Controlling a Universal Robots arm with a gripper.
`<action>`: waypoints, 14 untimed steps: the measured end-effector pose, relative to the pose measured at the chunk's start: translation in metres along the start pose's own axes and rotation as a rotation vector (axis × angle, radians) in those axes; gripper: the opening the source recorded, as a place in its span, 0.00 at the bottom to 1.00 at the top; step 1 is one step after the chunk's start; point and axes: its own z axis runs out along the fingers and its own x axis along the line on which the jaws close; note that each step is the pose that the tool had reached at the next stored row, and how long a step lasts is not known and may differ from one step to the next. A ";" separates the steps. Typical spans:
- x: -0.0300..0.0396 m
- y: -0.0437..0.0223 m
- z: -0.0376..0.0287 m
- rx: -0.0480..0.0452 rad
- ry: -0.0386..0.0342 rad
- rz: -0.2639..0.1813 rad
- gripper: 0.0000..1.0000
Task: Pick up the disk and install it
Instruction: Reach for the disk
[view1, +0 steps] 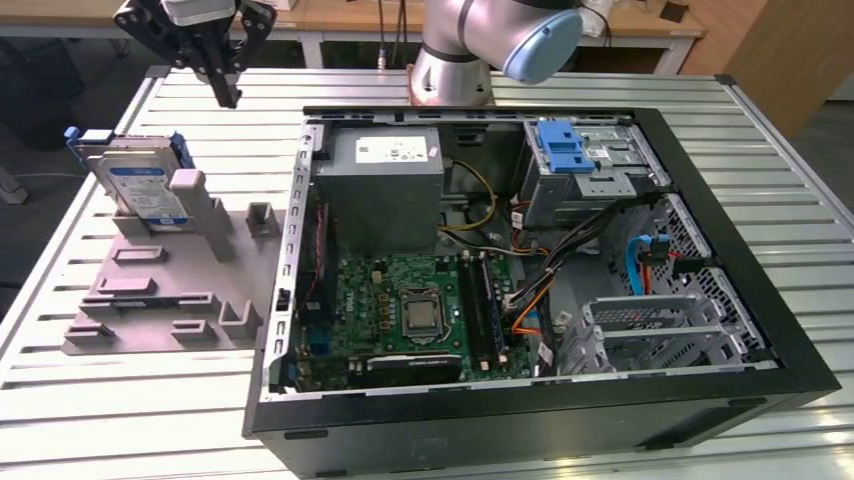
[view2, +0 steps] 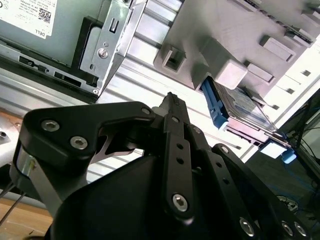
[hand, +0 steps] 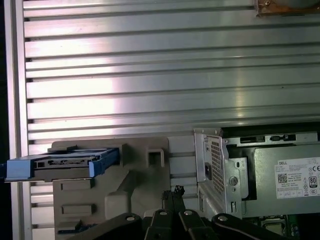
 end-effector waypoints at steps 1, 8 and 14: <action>0.0011 -0.0001 0.0000 0.0000 0.0000 0.000 0.11; 0.0179 0.0033 0.0002 0.0001 0.0008 0.000 0.11; 0.0410 0.0069 0.0012 0.0001 0.0009 0.000 0.11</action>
